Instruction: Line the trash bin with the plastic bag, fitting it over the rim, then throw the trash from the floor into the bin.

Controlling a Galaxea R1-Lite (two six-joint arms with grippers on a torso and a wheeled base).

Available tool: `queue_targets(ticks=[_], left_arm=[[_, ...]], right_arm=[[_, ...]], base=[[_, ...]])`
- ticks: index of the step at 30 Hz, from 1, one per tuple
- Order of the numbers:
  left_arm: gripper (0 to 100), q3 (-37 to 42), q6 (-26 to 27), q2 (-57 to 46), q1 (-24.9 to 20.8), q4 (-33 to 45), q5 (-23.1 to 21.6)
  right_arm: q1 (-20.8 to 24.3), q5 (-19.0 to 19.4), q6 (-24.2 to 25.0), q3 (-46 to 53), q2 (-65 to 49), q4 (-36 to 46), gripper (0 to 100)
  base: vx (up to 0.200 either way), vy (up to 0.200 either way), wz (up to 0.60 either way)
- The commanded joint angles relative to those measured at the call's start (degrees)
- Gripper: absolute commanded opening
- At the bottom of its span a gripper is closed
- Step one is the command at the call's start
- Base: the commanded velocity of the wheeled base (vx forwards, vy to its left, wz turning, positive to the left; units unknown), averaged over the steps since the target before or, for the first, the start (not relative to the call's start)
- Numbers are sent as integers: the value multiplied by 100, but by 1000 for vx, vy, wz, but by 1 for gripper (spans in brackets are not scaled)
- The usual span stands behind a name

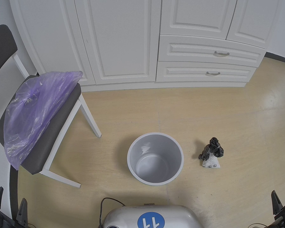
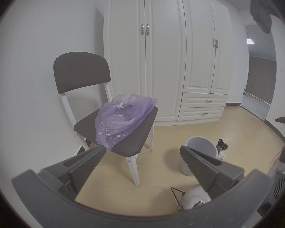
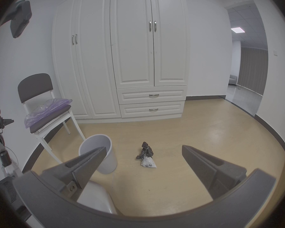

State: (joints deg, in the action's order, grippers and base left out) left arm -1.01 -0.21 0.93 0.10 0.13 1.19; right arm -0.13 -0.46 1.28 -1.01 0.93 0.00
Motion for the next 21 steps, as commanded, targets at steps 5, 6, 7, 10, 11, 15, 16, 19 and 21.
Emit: queue_targets(ticks=[5,6,7,10,11,15,16,19,21], left_arm=[[100,101,100,-93,-1,-5,-102],[100,101,153,-93,-1,-13,-137],[100,101,205,-93,-1,-13,-199],[100,101,223,-93,-1,-40,-225],[100,101,214,-93,-1,-40,-225],[100,101,205,-93,-1,-31,-225],[100,101,197,-93,-1,-31,-225],[100,101,-76,-93,-1,-5,-146],[100,101,-217,-93,-10,-13,30]], right_arm=[[-4,90,-383,92,-84,9,100],[-13,90,-383,92,-84,9,100],[-4,90,-383,92,-84,9,100],[-4,90,-383,92,-84,9,100],[-13,99,-383,84,-84,9,100],[-13,125,-295,92,-84,0,100],[-13,134,-295,92,-84,0,100],[13,108,-23,84,-93,9,100],[5,81,-5,84,-93,0,100]], base=[[0,0,0],[0,0,0],[0,0,0],[0,0,0],[0,0,0],[0,0,0],[0,0,0],[0,0,0],[0,0,0]])
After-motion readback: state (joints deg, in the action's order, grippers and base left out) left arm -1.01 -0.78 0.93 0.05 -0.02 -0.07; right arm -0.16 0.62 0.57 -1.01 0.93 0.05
